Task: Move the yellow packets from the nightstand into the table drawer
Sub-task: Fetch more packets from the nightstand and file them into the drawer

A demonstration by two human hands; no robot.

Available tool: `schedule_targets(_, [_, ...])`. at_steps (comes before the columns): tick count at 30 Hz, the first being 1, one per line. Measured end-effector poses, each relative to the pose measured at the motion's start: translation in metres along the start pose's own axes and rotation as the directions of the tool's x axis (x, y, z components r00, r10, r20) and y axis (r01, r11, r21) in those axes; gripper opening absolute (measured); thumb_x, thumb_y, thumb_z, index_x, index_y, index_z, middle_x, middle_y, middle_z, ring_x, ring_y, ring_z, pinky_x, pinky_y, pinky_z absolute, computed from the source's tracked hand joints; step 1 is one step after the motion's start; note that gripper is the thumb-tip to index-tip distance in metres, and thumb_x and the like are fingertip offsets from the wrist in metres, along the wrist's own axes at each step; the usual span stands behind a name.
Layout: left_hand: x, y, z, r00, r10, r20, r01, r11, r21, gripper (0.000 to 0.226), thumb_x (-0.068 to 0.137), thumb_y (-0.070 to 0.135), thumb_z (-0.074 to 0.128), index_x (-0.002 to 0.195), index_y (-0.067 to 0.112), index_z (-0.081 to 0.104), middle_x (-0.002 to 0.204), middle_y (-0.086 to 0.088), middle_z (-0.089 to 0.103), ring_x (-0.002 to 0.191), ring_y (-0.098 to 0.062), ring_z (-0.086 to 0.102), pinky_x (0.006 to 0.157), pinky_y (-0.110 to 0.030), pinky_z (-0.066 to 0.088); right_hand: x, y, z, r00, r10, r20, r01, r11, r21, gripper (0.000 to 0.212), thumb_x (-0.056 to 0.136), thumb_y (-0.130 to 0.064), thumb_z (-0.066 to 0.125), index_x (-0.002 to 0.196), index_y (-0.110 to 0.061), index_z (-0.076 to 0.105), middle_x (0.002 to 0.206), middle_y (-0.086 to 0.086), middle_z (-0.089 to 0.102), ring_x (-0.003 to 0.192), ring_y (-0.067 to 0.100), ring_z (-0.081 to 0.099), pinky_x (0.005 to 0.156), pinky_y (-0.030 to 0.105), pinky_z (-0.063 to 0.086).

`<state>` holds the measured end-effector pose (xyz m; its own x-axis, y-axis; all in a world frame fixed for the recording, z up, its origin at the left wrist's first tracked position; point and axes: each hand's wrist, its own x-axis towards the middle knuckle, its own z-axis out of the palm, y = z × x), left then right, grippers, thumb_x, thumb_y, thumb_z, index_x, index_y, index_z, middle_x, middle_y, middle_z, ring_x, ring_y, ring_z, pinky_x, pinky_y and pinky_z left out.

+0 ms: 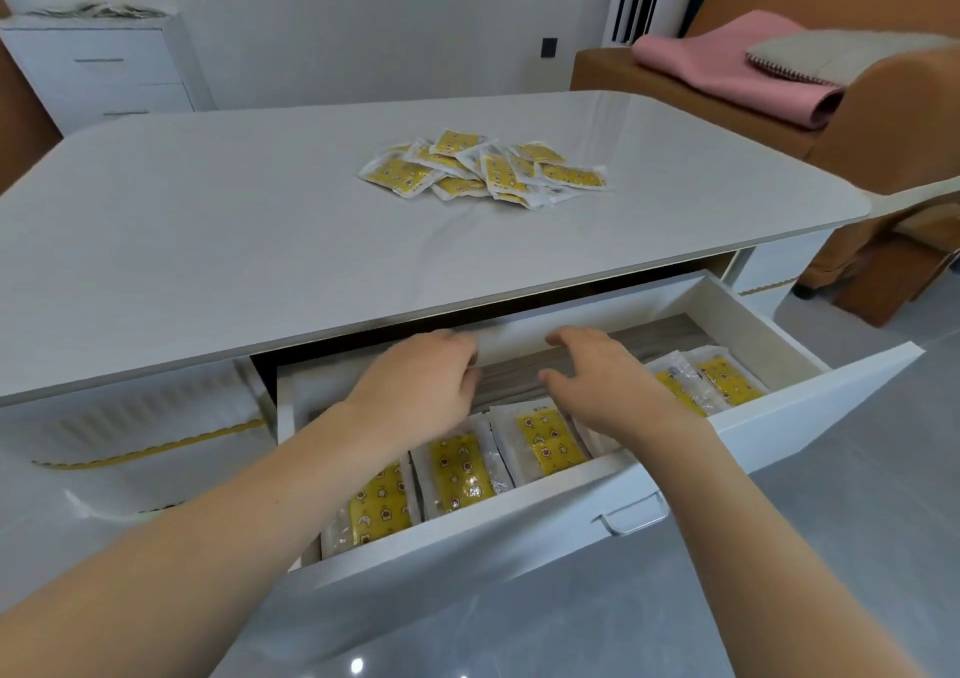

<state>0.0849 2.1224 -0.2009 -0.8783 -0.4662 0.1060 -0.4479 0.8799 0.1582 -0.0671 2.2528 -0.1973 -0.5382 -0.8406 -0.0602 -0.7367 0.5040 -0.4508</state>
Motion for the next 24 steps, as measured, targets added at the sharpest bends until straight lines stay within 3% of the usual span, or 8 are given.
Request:
schedule_targets(5, [0.038,0.028,-0.025,0.937,0.199,-0.286,-0.231,0.969,-0.083,0.026,0.101,0.028,0.046,0.117,0.013,0.059,0.110,-0.003,0.061,0.098,-0.021,0.057,0.077,-0.038,0.052,-0.005,0.013,-0.038,0.988,0.109,-0.107,-0.103,0.993,0.061,0.050,0.096,-0.029,0.055,0.143,-0.016,0.042,0.144,0.003,0.045,0.127,0.020,0.046,0.103,0.033,0.038])
schedule_targets(10, [0.103,0.067,-0.125,0.906,0.251,-0.340,-0.290,0.955,-0.067,0.030,0.097,0.020,0.055,0.122,0.003,0.060,0.119,-0.012,0.061,0.107,-0.031,0.058,0.082,-0.039,0.050,-0.004,-0.020,-0.162,0.972,0.199,-0.127,-0.194,0.980,0.050,0.051,0.096,-0.024,0.052,0.145,-0.016,0.040,0.147,0.004,0.042,0.126,0.021,0.049,0.100,0.031,0.041])
schedule_targets(16, [0.166,0.116,-0.353,0.903,0.258,-0.342,-0.300,0.951,-0.074,0.034,0.099,0.024,0.050,0.127,0.004,0.055,0.129,-0.013,0.057,0.116,-0.032,0.053,0.095,-0.042,0.045,-0.009,-0.120,-0.401,0.946,0.204,-0.252,-0.209,0.978,0.008,0.052,0.097,-0.024,0.053,0.146,-0.016,0.039,0.149,0.003,0.041,0.134,0.021,0.042,0.108,0.032,0.036])
schedule_targets(21, [0.191,0.135,-0.589,0.872,0.335,-0.357,-0.351,0.936,0.021,0.034,0.097,0.020,0.051,0.126,0.004,0.054,0.126,-0.015,0.056,0.112,-0.036,0.053,0.093,-0.044,0.044,-0.029,-0.232,-0.601,0.922,0.177,-0.346,-0.192,0.981,-0.011,0.047,0.095,-0.020,0.054,0.139,-0.009,0.045,0.140,0.009,0.048,0.127,0.025,0.046,0.103,0.033,0.038])
schedule_targets(24, [0.186,0.141,-0.700,0.863,0.340,-0.373,-0.345,0.937,0.057,0.031,0.097,0.020,0.051,0.123,0.002,0.055,0.123,-0.016,0.057,0.108,-0.037,0.054,0.089,-0.043,0.044,-0.046,-0.292,-0.684,0.909,0.160,-0.386,-0.187,0.982,-0.033,0.040,0.095,-0.016,0.051,0.134,-0.005,0.048,0.136,0.012,0.050,0.125,0.026,0.046,0.101,0.034,0.036])
